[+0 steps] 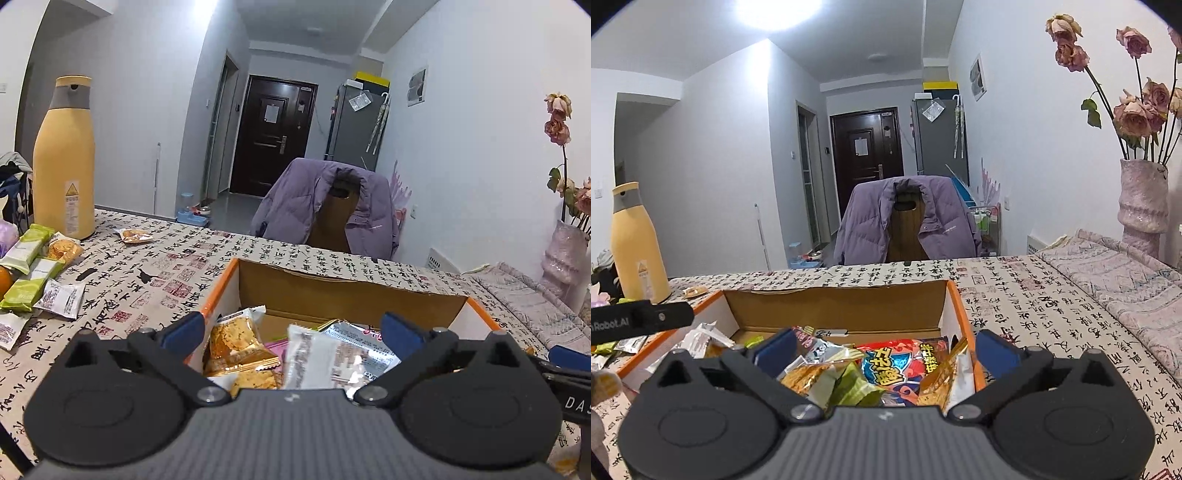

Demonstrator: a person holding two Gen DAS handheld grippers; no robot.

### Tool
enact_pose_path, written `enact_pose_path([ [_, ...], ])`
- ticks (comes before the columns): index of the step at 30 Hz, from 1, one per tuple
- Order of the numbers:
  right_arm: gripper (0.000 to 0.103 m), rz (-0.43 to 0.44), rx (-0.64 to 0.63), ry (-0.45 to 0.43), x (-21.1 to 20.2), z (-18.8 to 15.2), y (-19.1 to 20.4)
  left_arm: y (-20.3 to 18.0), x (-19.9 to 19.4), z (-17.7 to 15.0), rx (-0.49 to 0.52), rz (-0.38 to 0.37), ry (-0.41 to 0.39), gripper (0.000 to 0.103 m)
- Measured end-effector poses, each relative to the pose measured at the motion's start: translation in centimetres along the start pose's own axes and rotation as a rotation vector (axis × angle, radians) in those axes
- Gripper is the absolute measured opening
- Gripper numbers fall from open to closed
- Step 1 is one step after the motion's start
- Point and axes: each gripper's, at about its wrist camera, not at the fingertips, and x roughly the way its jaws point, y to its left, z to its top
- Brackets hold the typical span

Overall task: Organize snacks
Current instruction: 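Open both grippers to drop the white packets into the box, then withdraw both grippers from the box toward the packets beside it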

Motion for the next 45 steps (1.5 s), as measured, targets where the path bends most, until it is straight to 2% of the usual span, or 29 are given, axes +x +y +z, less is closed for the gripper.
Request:
enact_pose_path([
  [13, 0.103, -0.021, -0.02, -0.009, -0.4, 0.3, 0.3, -0.6, -1.1, 0.7, 0.001, -0.023, -0.012, 0.103],
  [25, 0.103, -0.026, -0.072, -0.031, -3.9, 1.3, 1.7, -0.7, -4.9, 2.0, 0.014, -0.06, -0.032, 0.103],
  [34, 0.103, -0.014, -0.092, 0.006, -6.5, -0.1, 2.0, 1.0, -7.3, 0.8, 0.027, -0.044, -0.009, 0.103],
  [45, 0.103, -0.005, -0.117, 0.1, -8.7, -3.5, 2.4, 3.3, -8.8, -2.5, 0.069, -0.019, 0.079, 0.103],
])
